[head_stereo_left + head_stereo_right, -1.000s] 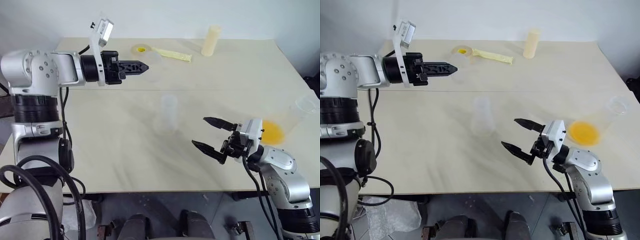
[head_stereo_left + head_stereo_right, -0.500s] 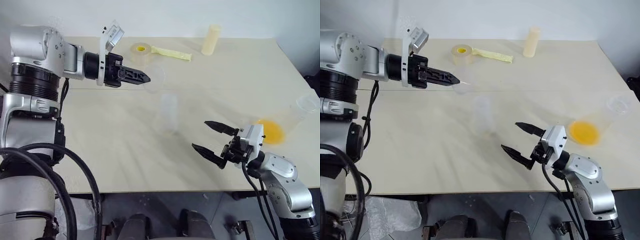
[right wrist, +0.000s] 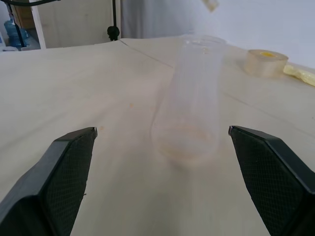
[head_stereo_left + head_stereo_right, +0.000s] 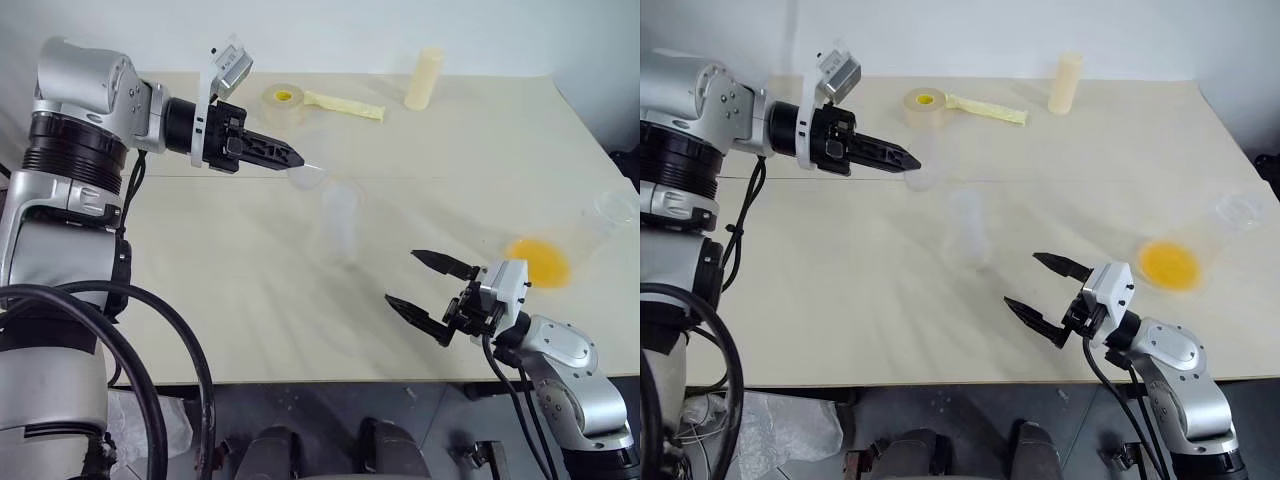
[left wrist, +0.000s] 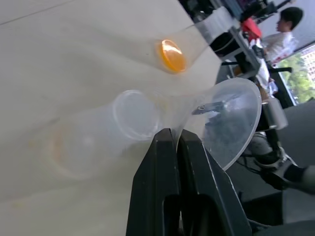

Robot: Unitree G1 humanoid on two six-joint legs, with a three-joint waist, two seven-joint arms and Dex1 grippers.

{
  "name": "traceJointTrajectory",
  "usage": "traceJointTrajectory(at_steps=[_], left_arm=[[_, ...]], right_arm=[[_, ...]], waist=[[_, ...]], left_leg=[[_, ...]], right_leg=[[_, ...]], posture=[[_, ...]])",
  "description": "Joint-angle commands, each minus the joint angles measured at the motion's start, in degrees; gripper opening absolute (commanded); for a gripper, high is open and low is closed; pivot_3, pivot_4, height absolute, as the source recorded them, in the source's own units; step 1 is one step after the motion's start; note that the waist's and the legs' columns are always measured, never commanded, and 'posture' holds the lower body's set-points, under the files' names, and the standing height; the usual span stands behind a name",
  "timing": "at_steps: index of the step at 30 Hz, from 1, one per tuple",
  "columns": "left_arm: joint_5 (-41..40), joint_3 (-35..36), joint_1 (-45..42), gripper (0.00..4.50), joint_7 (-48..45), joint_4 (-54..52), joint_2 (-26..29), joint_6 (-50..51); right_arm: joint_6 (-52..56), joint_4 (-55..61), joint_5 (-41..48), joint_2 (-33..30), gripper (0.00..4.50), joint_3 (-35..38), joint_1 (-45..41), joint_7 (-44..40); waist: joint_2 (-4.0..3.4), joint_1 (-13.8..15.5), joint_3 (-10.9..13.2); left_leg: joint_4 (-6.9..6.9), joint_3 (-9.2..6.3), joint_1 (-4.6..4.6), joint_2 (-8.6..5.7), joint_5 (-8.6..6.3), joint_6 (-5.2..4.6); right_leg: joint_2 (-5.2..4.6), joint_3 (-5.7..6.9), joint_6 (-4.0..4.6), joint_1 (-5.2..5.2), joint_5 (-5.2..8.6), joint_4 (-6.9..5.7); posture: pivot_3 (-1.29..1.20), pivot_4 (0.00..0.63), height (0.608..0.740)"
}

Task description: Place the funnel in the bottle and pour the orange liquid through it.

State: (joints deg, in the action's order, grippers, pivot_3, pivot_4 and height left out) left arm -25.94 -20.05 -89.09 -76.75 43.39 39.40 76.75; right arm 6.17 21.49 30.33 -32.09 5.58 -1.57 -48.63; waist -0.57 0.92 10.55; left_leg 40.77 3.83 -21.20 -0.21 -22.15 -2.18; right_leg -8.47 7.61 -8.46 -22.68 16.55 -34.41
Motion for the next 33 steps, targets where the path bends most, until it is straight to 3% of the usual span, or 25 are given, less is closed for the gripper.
traceJointTrajectory(at_steps=[1,22,33], left_arm=[[1.12,-1.19,-1.48,0.04,-2.36,-2.07,1.32,0.29],[7.40,-5.56,-1.37,0.04,-8.32,0.48,-0.63,-5.33],[12.58,-6.19,-3.68,0.04,-10.86,7.94,-4.39,-10.76]], right_arm=[[-1.36,1.92,0.32,-0.07,4.50,1.82,0.21,0.02],[-1.51,1.80,-0.66,0.48,4.50,1.35,0.82,0.84],[-1.49,1.50,-1.33,1.04,4.50,1.04,0.35,1.21]], waist=[[0.00,0.04,0.00],[0.01,0.32,0.01],[0.02,0.34,0.01]], left_leg=[[0.03,-0.01,0.00,0.00,0.00,0.00],[0.26,-0.07,-0.03,0.01,0.00,-0.01],[0.30,-0.05,-0.04,0.00,-0.01,-0.01]], right_leg=[[0.00,0.00,0.00,0.00,0.00,-0.04],[-0.02,-0.04,0.00,-0.01,0.00,-0.25],[-0.03,-0.03,0.00,-0.01,0.00,-0.33]], posture=[[0.00,0.150,0.740],[0.00,0.150,0.740],[0.00,0.150,0.740]])
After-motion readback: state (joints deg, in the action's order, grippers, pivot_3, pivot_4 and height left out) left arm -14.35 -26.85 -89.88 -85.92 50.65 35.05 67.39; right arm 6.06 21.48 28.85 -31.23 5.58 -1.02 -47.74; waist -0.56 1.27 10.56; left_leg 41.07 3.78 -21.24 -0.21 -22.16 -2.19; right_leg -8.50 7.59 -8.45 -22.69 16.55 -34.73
